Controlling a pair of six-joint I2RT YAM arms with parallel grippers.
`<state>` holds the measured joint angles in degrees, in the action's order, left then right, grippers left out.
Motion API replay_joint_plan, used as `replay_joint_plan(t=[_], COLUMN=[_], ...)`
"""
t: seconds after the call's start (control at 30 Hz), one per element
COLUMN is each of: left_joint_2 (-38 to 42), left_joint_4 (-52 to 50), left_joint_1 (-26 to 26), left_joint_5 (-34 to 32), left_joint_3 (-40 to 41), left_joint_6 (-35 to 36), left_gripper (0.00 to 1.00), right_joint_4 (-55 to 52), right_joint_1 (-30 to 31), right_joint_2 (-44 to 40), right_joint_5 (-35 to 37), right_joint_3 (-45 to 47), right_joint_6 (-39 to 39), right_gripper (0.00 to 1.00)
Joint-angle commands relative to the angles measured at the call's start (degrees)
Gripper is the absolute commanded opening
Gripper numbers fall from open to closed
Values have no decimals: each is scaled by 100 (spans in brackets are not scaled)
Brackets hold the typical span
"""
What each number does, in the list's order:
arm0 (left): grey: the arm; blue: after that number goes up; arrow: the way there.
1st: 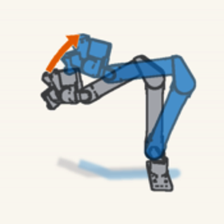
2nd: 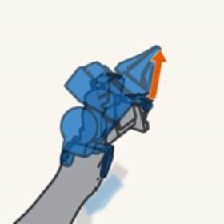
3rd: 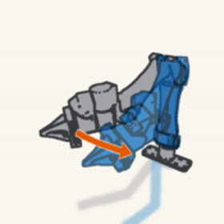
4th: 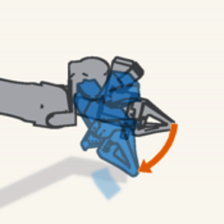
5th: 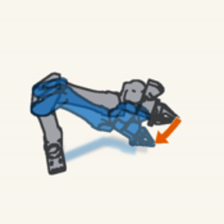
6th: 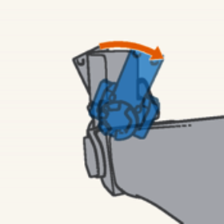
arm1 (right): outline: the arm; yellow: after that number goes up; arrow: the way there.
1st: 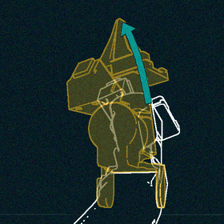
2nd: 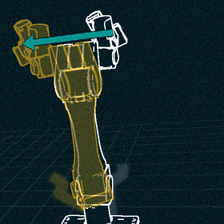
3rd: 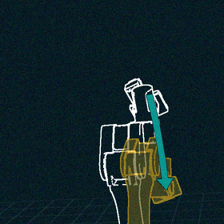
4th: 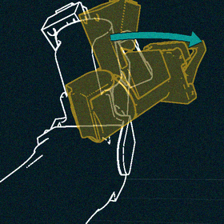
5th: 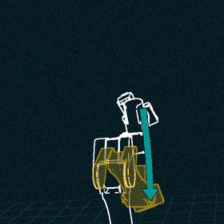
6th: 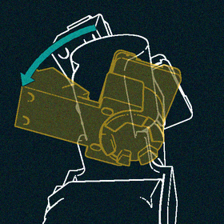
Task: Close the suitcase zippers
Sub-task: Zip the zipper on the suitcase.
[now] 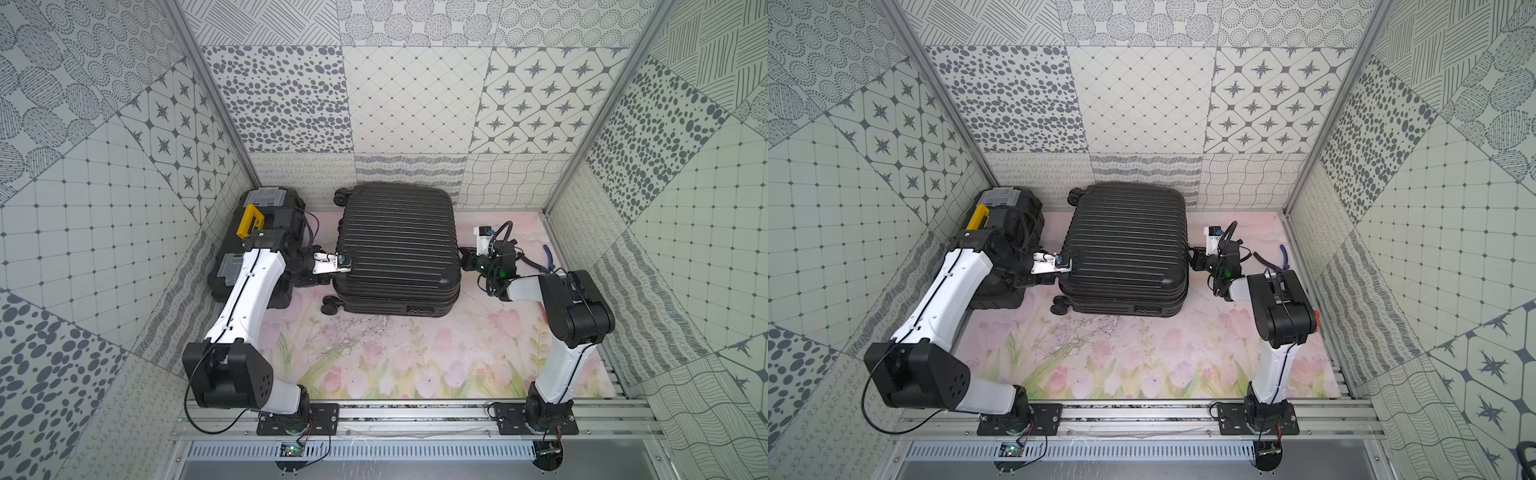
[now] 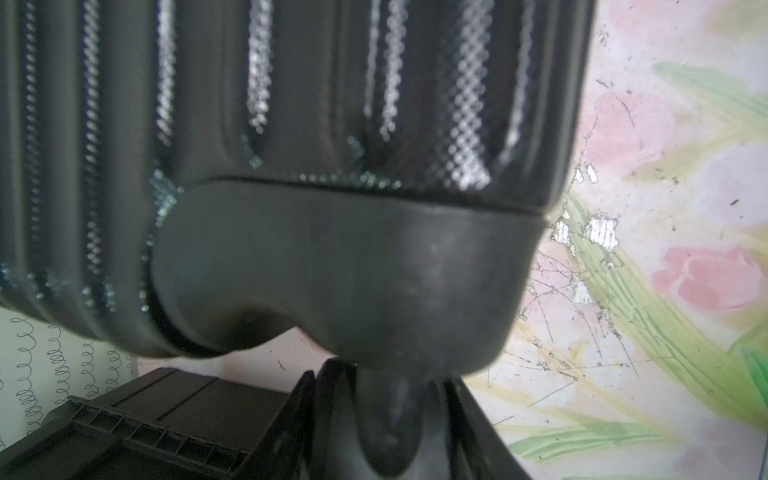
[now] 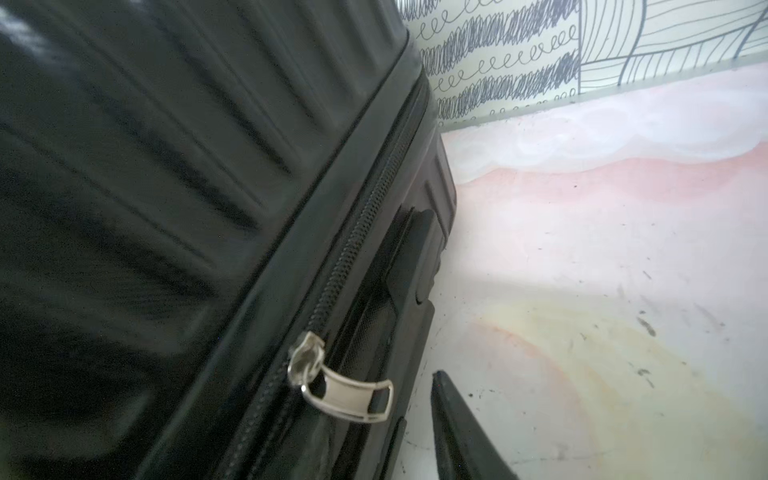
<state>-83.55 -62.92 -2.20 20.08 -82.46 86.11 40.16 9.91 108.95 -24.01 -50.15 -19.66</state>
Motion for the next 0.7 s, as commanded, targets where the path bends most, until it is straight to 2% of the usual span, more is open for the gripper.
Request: replay_joint_plan(t=[0.0,0.2,0.5,0.67], left_joint_2=[-2,-61,-160,-201], left_joint_4=[859,884,901,895], left_joint_1=[56,53,53,58], left_joint_5=[489,482,569,525], left_joint_3=[-210,-256,-305,-317], left_joint_6=[-116,-76,-82,-74], left_gripper=[6,5,3,2], right_joint_4=[569,863,623,551], right_joint_1=[54,64,45,20], right_joint_2=[158,226,215,192], right_joint_5=[-16,-710,-1025,-1141], right_joint_3=[-128,-174,-314,-329], right_joint_6=[111,398,770,937], right_gripper=[37,29,26,13])
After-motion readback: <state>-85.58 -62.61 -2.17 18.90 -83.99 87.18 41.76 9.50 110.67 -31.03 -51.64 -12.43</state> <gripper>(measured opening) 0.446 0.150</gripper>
